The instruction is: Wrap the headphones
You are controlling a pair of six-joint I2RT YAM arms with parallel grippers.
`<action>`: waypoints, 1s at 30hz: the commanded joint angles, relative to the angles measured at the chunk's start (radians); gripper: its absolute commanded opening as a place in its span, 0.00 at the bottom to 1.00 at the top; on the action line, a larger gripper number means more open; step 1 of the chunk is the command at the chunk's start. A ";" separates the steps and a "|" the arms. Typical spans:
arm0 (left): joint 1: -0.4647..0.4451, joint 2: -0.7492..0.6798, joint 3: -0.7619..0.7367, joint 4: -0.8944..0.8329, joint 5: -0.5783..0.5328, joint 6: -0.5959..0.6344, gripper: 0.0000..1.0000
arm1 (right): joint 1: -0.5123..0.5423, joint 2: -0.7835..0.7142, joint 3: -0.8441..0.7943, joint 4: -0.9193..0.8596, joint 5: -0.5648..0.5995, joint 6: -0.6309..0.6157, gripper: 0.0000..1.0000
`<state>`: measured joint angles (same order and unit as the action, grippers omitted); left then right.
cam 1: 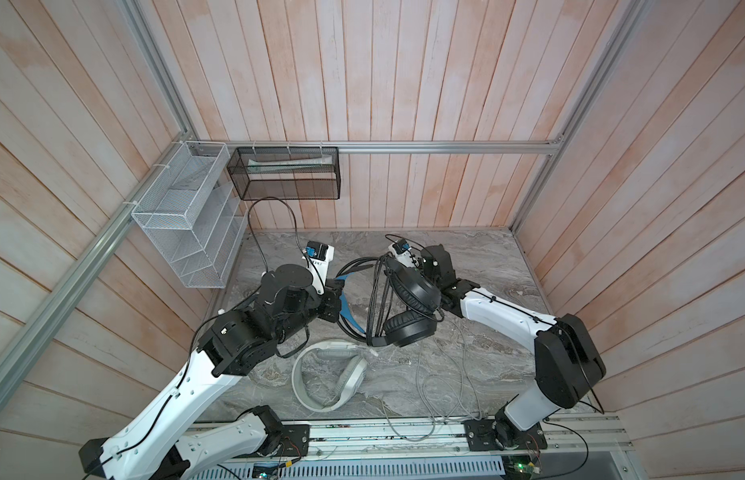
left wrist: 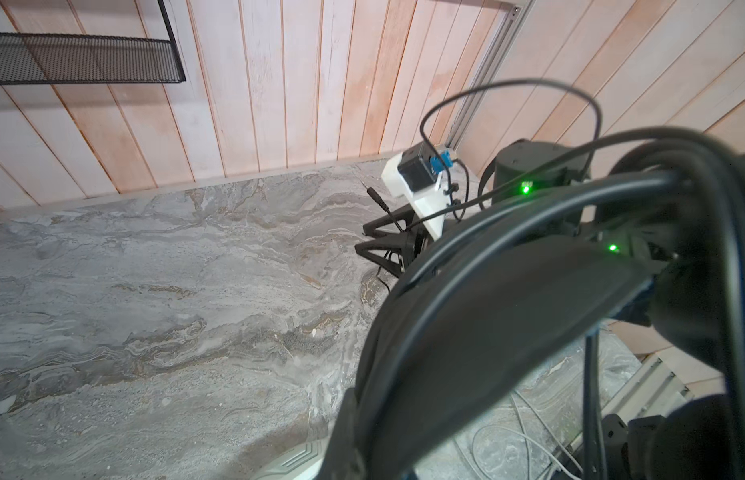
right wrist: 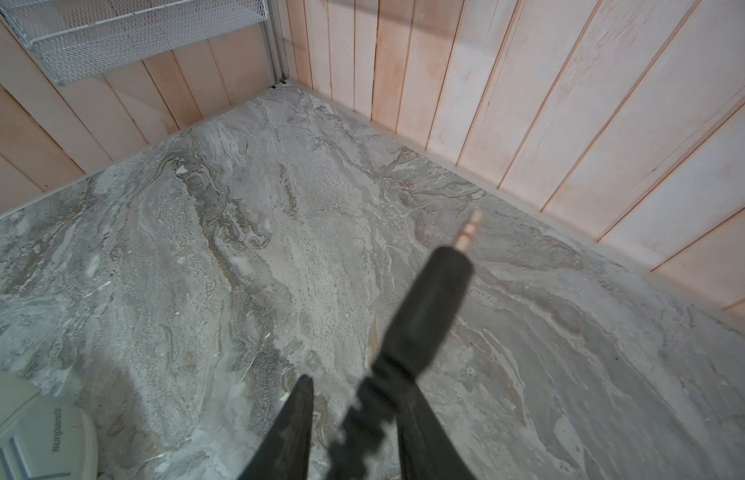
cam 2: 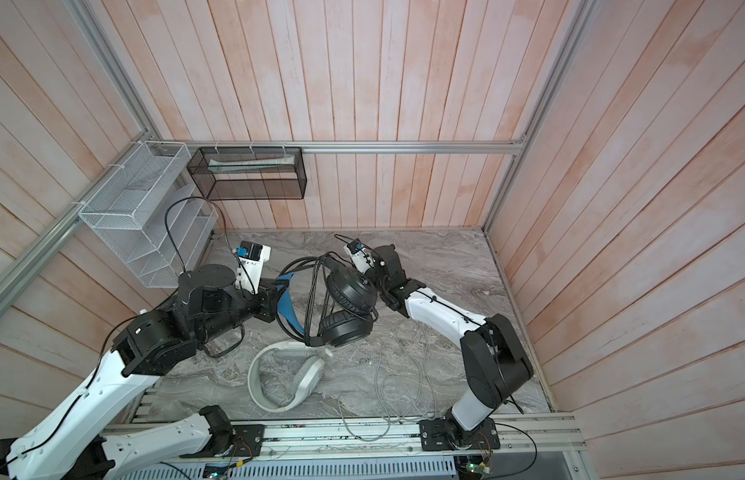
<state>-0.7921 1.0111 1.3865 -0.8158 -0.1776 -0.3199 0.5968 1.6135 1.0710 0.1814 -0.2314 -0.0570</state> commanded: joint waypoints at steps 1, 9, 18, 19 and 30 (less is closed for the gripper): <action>0.001 0.004 0.081 0.069 -0.012 -0.044 0.00 | -0.003 -0.023 -0.054 0.121 -0.056 0.083 0.38; 0.015 0.041 0.169 0.048 -0.053 -0.061 0.00 | -0.004 -0.053 -0.168 0.252 -0.105 0.148 0.45; 0.069 0.053 0.216 0.047 0.002 -0.094 0.00 | -0.020 -0.114 -0.252 0.411 -0.251 0.216 0.52; 0.071 0.053 0.218 0.049 0.007 -0.097 0.00 | -0.020 -0.121 -0.259 0.425 -0.261 0.223 0.53; 0.080 0.059 0.230 0.051 0.010 -0.097 0.00 | -0.022 -0.355 -0.343 0.403 -0.202 0.258 0.52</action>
<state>-0.7197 1.0748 1.5707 -0.8349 -0.1871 -0.3786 0.5797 1.3113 0.7349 0.5686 -0.4343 0.1741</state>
